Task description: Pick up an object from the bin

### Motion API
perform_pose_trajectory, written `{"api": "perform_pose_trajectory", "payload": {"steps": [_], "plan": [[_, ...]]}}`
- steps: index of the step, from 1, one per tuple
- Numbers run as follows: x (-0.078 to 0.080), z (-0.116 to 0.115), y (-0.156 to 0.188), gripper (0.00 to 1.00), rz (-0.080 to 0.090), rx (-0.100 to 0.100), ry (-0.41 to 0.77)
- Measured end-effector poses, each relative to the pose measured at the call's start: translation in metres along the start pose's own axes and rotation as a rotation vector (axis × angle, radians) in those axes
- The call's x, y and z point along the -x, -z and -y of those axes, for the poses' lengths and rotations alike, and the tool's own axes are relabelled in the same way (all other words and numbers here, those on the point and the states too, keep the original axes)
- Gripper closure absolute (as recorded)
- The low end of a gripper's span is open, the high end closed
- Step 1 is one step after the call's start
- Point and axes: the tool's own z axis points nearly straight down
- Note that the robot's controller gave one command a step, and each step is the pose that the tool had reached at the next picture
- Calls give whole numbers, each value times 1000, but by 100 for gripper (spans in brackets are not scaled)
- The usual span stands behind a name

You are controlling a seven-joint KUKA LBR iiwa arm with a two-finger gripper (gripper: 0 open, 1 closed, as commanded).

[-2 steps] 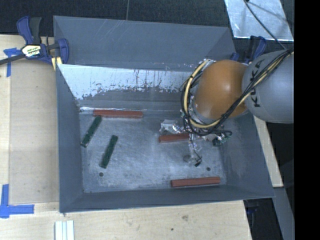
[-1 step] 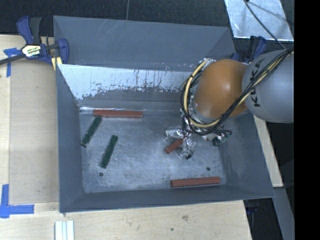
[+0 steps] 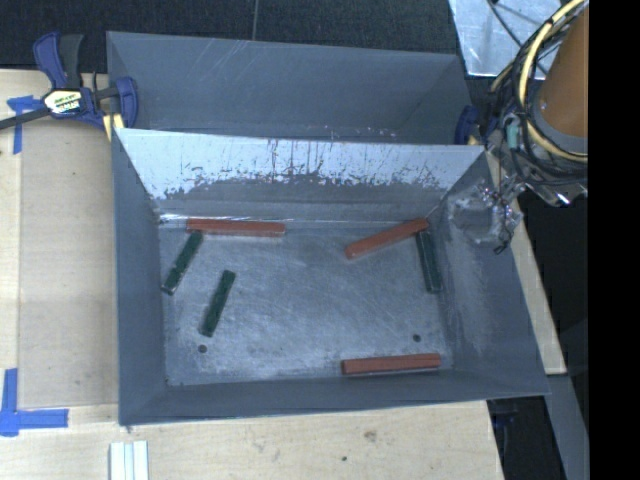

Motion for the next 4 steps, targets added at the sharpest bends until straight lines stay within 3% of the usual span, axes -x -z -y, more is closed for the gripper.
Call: {"api": "perform_pose_trajectory", "payload": {"steps": [1, 2, 3, 4], "plan": [[-28, -13, -83, 100, -4, 12, 339], [-57, -46, -107, 100, -6, 10, -19], [-56, -46, -107, 0, -6, 10, -18], [-33, -85, -160, 0, -7, 16, -19]]}}
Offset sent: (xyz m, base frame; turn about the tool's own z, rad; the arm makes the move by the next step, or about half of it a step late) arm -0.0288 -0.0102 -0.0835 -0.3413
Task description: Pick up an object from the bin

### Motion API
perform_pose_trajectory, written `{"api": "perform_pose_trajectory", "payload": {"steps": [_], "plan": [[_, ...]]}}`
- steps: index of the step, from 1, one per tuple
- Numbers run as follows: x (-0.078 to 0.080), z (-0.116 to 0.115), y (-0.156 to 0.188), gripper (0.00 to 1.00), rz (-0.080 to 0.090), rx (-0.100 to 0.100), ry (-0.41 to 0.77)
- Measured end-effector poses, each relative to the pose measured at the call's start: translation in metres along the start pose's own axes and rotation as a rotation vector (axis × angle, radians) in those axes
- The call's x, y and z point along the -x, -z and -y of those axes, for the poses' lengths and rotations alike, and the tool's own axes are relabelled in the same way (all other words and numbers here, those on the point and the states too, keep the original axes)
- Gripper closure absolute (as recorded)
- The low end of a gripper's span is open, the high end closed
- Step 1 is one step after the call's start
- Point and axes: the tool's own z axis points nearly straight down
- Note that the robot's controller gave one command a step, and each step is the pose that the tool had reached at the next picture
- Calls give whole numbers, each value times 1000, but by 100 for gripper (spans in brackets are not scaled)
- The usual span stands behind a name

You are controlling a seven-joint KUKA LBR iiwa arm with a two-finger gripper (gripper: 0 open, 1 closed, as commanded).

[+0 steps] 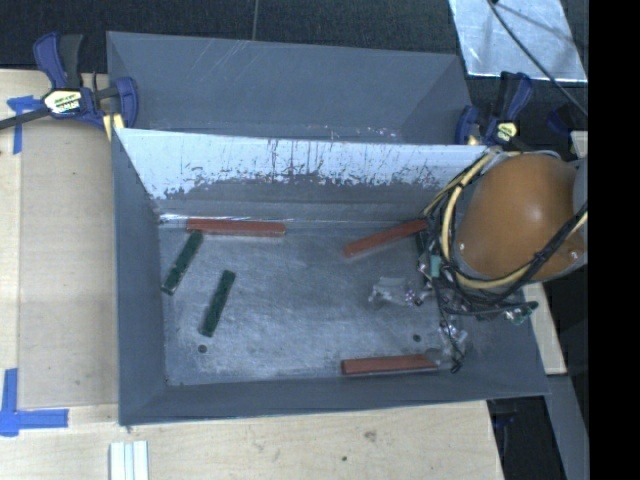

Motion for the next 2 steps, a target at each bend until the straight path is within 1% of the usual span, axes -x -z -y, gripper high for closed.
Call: {"api": "perform_pose_trajectory", "payload": {"steps": [1, 2], "plan": [[46, 22, 83, 0, 2, -6, -21], [83, 77, -21, 0, 2, -5, -34]]}}
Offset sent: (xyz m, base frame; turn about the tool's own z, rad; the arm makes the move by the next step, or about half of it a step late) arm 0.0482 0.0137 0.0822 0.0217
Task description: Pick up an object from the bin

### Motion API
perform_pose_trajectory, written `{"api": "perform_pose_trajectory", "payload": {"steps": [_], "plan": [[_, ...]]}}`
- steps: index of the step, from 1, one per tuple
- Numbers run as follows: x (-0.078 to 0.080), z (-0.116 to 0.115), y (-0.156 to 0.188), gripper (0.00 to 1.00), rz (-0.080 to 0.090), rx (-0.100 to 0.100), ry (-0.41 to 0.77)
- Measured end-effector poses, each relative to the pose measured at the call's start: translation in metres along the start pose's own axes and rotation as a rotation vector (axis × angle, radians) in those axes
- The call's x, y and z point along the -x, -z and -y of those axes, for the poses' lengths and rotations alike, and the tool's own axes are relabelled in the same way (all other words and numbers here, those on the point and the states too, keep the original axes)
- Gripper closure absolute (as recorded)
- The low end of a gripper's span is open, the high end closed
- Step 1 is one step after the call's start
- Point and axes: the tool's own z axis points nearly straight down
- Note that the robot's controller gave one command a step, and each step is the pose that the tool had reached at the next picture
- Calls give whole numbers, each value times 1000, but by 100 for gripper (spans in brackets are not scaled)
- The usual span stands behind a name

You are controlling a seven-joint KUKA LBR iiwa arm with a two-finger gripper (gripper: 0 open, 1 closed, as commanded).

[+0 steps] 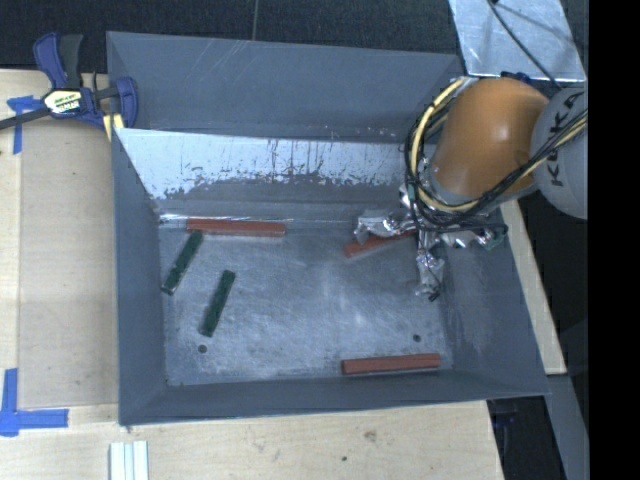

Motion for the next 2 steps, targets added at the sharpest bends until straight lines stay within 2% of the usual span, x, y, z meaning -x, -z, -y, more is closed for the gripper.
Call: {"api": "perform_pose_trajectory", "payload": {"steps": [1, 2], "plan": [[11, 19, 21, 0, 3, -5, 1], [15, 14, -38, 0, -2, 2, 170]]}}
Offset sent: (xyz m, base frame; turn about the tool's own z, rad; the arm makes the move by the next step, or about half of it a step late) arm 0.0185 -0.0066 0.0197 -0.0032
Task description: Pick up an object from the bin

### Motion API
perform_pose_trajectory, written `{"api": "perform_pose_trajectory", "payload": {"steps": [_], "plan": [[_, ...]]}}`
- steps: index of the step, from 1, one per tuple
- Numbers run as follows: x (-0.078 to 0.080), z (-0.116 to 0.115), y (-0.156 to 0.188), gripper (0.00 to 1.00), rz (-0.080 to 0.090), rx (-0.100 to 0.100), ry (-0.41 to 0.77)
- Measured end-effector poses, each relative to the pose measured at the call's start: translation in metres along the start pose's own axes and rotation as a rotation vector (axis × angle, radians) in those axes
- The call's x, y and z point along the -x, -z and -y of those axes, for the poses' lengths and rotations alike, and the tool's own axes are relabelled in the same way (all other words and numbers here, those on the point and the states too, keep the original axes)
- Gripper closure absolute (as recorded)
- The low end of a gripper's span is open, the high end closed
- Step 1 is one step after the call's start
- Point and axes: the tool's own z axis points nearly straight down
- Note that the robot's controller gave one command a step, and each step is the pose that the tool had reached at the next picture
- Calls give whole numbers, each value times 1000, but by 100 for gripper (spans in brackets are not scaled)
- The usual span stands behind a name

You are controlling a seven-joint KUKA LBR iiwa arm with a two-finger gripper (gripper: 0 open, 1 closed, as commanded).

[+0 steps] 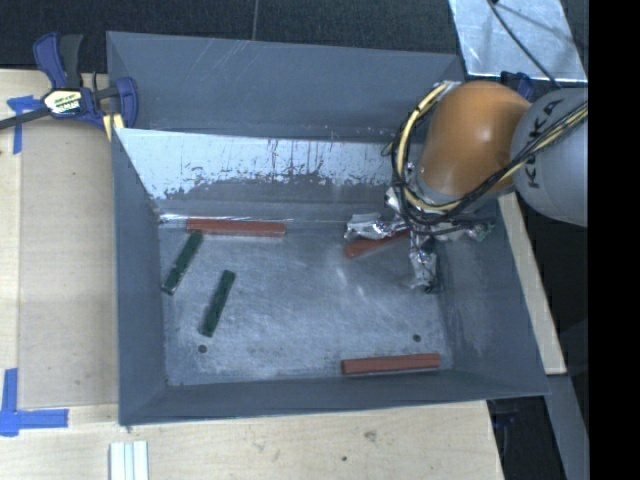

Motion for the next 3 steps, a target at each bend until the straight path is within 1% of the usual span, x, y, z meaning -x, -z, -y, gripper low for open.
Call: {"api": "perform_pose_trajectory", "payload": {"steps": [1, 2, 3], "plan": [[6, -15, 79, 0, 4, -5, -90], [16, -17, -4, 0, 0, 1, -190], [-14, 12, 1, 0, 5, -7, -331]]}}
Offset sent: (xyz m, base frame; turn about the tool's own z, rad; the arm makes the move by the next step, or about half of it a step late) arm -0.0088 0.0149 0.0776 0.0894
